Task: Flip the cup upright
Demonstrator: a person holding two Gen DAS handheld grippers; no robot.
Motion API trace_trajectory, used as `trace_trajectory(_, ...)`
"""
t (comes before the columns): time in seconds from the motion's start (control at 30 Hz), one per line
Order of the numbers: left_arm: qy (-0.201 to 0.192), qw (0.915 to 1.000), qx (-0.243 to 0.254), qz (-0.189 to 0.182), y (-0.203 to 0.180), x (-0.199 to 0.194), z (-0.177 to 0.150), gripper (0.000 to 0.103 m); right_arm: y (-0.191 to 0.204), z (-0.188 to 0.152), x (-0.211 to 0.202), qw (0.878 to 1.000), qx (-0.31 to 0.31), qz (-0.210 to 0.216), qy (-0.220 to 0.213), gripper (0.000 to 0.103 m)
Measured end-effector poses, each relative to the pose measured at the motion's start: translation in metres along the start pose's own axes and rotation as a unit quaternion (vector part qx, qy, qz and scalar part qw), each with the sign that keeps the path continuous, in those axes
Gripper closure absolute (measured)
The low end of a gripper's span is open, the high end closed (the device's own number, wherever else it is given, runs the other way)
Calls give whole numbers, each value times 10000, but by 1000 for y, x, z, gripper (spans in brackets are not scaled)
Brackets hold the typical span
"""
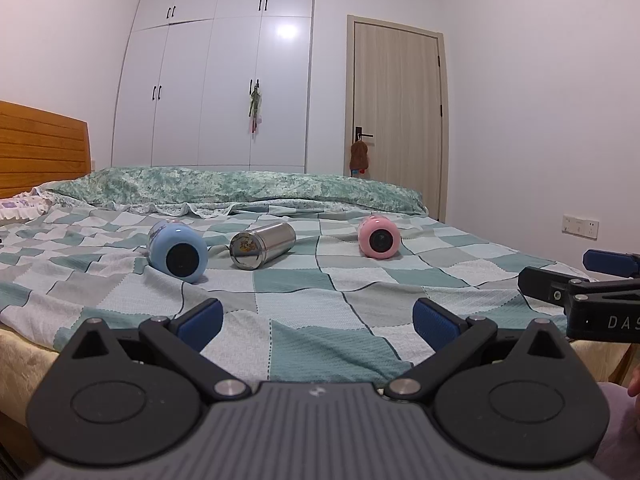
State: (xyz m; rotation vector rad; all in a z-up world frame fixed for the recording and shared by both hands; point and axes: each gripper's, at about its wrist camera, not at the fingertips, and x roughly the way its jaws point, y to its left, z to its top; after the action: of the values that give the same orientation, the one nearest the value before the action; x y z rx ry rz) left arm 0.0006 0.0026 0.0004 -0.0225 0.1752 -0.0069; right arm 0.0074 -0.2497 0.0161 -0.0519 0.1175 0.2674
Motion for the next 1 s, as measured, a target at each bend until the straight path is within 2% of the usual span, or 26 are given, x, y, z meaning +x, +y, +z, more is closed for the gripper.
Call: trace_trajectory(1.0,-18,10000,-5,-4,0,0,-1,0,1,-1,1,10000,-3,-5,-1,0)
